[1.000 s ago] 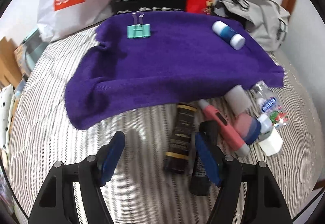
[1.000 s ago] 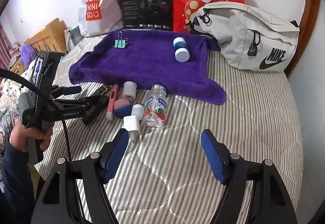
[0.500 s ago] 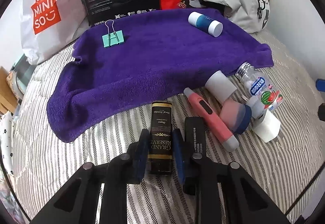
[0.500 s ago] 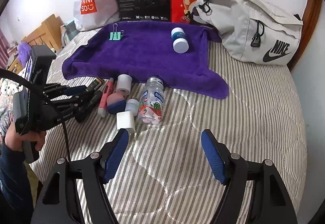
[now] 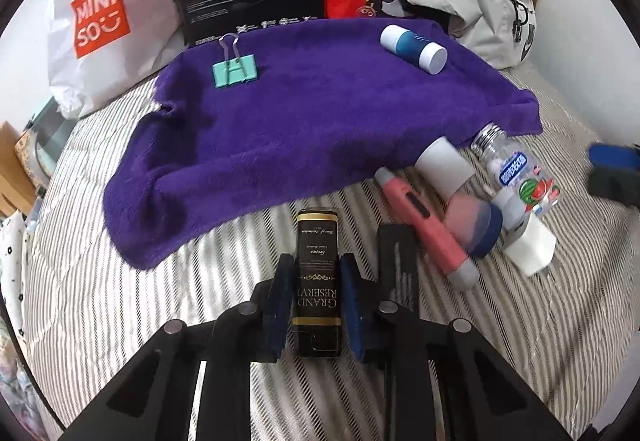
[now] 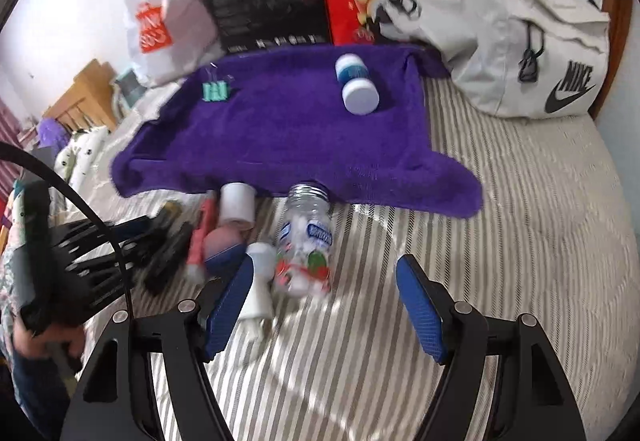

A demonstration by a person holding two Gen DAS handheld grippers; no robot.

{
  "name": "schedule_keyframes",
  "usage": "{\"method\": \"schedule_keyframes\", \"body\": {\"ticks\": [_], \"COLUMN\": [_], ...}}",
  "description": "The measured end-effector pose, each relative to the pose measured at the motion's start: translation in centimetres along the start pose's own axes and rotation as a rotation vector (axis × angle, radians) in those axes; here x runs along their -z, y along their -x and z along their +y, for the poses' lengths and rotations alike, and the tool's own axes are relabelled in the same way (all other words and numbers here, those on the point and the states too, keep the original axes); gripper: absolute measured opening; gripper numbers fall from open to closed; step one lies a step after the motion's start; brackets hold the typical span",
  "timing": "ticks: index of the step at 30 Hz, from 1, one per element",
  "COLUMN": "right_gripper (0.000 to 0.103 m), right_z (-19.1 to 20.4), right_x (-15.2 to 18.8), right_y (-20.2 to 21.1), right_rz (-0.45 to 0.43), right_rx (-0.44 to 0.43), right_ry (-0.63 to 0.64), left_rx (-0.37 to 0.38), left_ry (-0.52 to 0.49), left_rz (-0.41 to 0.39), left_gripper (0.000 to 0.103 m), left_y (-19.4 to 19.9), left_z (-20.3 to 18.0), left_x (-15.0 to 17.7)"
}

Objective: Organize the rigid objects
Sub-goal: 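Grasp the Grand Reserve bottle with the left tool while the right grasps the clear bottle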

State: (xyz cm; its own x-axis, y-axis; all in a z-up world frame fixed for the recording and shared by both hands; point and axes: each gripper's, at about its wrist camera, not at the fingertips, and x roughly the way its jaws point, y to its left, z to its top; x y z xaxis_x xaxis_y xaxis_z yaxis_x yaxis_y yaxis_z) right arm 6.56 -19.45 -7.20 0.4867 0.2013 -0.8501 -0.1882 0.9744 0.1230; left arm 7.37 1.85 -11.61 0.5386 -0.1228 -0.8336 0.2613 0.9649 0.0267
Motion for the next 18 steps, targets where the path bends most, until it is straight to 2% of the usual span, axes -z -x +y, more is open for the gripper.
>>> {"method": "schedule_keyframes", "body": {"ticks": [4,7,10,14,16,18], "right_gripper": [0.073,0.072,0.072,0.067,0.067,0.061], "right_z": [0.9,1.2,1.4,1.3,1.6,1.8], "right_x": [-0.7,-1.0,-1.3,-0.8,-0.7,-0.7], "right_y": [-3.1,-3.8,-4.3,-5.5,-5.8,-5.8], "right_rz": [0.047,0.027,0.025,0.075,0.058,0.038], "right_rx": [0.027,0.04,0.11,0.098,0.106,0.099], "right_ry": [0.043,0.061,0.088,0.095,0.102,0.113], "left_rx": [0.027,0.029,0.034,0.047,0.054,0.055], "left_ry": [0.028,0.023,0.022,0.016,0.024,0.028], "left_rz": [-0.003,-0.003,-0.001,-0.007,-0.012,-0.015], "left_gripper": [0.023,0.023,0.023,0.023,0.023,0.023], "left_y": [0.3,0.3,0.3,0.4,0.4,0.4], "left_z": [0.9,0.9,0.9,1.1,1.2,1.2], "left_x": [0.6,0.6,0.6,0.7,0.7,0.7]}}
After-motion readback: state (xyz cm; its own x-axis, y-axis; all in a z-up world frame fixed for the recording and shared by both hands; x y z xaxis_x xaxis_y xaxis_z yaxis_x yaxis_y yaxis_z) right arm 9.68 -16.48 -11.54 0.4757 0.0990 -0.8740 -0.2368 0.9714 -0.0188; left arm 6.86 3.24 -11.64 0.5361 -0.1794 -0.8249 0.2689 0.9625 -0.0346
